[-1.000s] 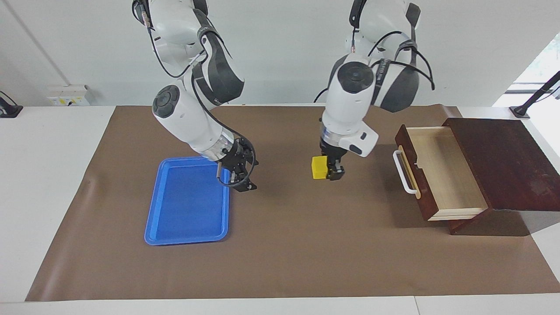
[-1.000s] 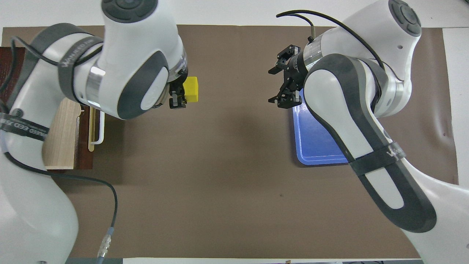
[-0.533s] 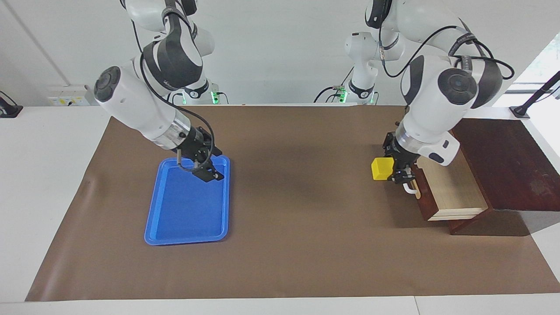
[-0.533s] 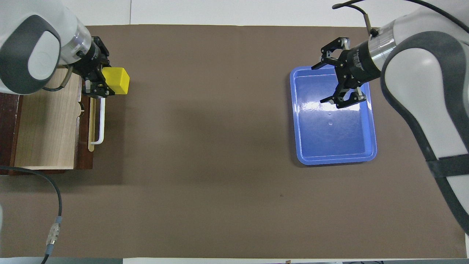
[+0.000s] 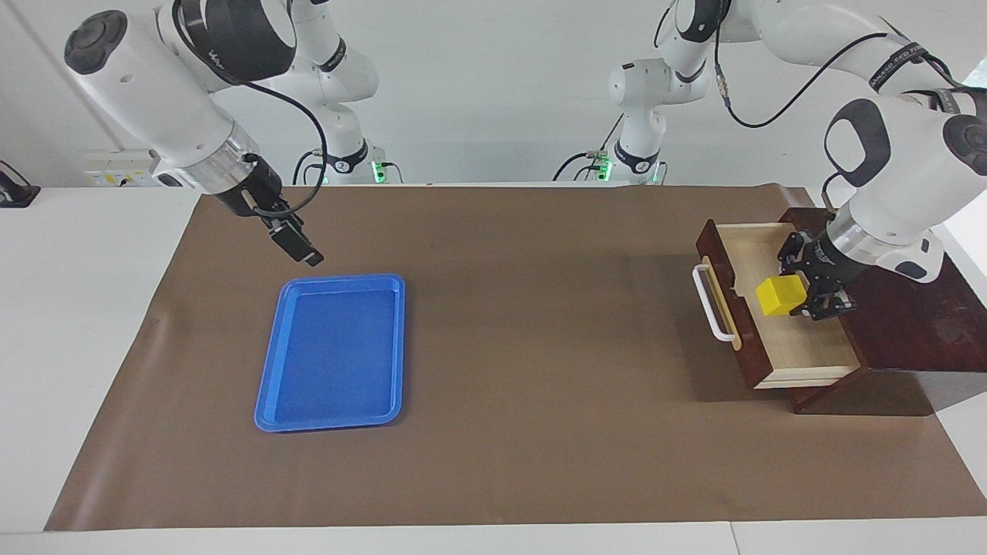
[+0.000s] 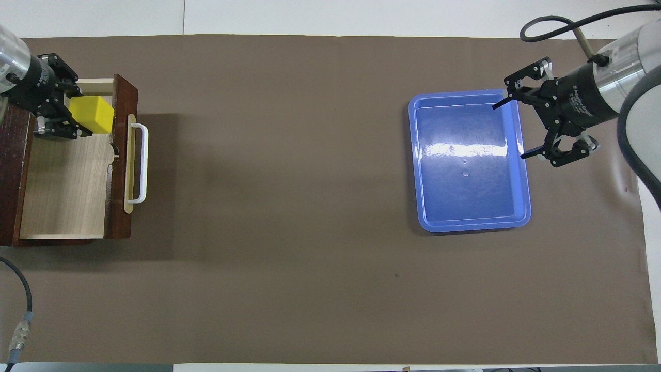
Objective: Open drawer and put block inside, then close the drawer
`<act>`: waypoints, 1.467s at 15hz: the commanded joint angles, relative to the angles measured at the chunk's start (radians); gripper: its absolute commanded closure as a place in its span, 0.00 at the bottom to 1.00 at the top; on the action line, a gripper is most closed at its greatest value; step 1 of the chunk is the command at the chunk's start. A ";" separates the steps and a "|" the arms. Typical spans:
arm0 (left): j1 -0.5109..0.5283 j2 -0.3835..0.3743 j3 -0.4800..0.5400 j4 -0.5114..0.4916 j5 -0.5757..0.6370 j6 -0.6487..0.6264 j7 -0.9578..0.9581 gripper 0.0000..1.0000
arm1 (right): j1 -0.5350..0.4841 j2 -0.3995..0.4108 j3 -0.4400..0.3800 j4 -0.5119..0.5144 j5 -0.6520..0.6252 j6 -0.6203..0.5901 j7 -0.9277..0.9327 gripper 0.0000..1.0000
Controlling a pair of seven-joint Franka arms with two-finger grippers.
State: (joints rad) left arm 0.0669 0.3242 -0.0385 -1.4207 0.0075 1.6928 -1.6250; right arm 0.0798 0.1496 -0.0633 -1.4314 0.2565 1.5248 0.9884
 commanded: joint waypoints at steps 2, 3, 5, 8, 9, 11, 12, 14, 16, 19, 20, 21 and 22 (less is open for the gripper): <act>0.010 -0.154 -0.008 -0.300 -0.006 0.159 0.046 1.00 | -0.032 -0.034 0.011 -0.018 -0.071 -0.029 -0.167 0.02; 0.033 -0.175 -0.008 -0.349 -0.006 0.177 0.072 1.00 | -0.035 -0.039 0.011 -0.018 -0.089 -0.044 -0.221 0.01; 0.037 -0.203 -0.008 -0.412 -0.006 0.212 0.125 1.00 | -0.035 -0.044 0.011 -0.026 -0.120 -0.055 -0.357 0.01; 0.056 -0.221 -0.006 -0.460 -0.006 0.266 0.126 1.00 | -0.034 -0.059 0.011 -0.058 -0.160 -0.055 -0.518 0.00; 0.060 -0.223 -0.008 -0.472 -0.006 0.281 0.126 1.00 | -0.034 -0.061 0.011 -0.069 -0.172 -0.054 -0.560 0.00; 0.070 -0.238 -0.008 -0.506 -0.006 0.330 0.125 1.00 | -0.034 -0.076 0.011 -0.098 -0.186 -0.045 -0.681 0.00; 0.070 -0.240 -0.008 -0.515 -0.006 0.341 0.125 1.00 | -0.034 -0.079 0.011 -0.112 -0.187 -0.041 -0.717 0.00; 0.070 -0.247 -0.009 -0.529 -0.006 0.344 0.125 1.00 | -0.032 -0.093 0.011 -0.138 -0.187 -0.037 -0.749 0.00; 0.068 -0.247 -0.011 -0.531 -0.006 0.343 0.125 1.00 | -0.032 -0.099 0.013 -0.149 -0.192 -0.023 -0.784 0.00; 0.068 -0.252 -0.011 -0.538 -0.006 0.349 0.126 1.00 | -0.034 -0.100 0.013 -0.156 -0.217 -0.011 -0.908 0.00; 0.068 -0.254 -0.011 -0.540 -0.006 0.349 0.128 1.00 | -0.034 -0.100 0.011 -0.158 -0.221 -0.011 -0.913 0.00; 0.067 -0.254 -0.011 -0.546 -0.006 0.350 0.137 0.89 | -0.034 -0.107 0.011 -0.167 -0.221 -0.009 -0.910 0.00; 0.067 -0.255 -0.011 -0.547 -0.006 0.347 0.158 0.61 | -0.034 -0.111 0.011 -0.178 -0.221 -0.002 -0.913 0.00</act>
State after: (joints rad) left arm 0.1248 0.1071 -0.0429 -1.9195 0.0076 2.0134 -1.5057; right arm 0.0571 0.0761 -0.0618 -1.5535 0.0530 1.4918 0.1067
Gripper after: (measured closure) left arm 0.423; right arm 0.000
